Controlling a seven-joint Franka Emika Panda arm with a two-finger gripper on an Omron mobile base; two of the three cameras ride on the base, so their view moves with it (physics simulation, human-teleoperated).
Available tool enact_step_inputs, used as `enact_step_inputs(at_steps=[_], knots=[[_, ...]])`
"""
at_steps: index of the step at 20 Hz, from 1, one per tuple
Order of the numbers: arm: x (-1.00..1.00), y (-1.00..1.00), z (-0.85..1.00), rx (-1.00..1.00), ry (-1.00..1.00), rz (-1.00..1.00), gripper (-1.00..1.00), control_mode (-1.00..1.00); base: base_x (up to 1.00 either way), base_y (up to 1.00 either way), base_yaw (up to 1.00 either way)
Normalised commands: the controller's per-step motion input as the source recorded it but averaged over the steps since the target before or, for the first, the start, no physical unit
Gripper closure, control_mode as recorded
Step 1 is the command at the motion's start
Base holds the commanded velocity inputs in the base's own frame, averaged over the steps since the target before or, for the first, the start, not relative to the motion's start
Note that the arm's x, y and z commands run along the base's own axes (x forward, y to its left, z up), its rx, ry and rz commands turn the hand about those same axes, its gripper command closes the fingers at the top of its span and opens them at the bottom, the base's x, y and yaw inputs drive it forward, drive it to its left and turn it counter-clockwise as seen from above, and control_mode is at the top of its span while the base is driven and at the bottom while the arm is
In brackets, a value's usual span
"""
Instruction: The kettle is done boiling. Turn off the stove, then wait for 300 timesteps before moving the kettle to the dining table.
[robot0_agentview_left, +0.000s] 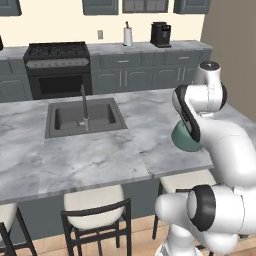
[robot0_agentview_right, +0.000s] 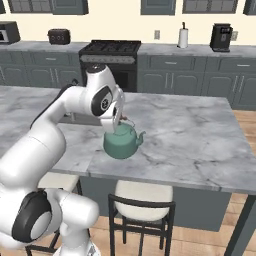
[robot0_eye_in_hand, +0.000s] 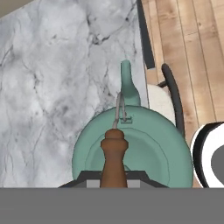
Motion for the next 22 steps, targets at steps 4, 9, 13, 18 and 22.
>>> enact_step_inputs(at_steps=[4, 9, 13, 18, 22], knots=[[0.37, 0.04, -0.21, 0.02, 0.04, 0.00, 1.00, -1.00, 0.00, 0.00, 0.00], [0.30, 0.05, -0.18, 0.00, 0.01, 0.00, 1.00, -1.00, 0.00, 0.00, 0.00], [0.26, 0.04, -0.19, 0.00, 0.01, 0.00, 1.00, -1.00, 0.00, 0.00, 0.00], [0.29, 0.04, -0.24, 0.00, 0.04, -0.01, 1.00, -1.00, 0.00, 0.00, 0.00], [0.31, 0.05, -0.23, 0.00, 0.04, 0.00, 1.00, -1.00, 0.00, 0.00, 0.00]])
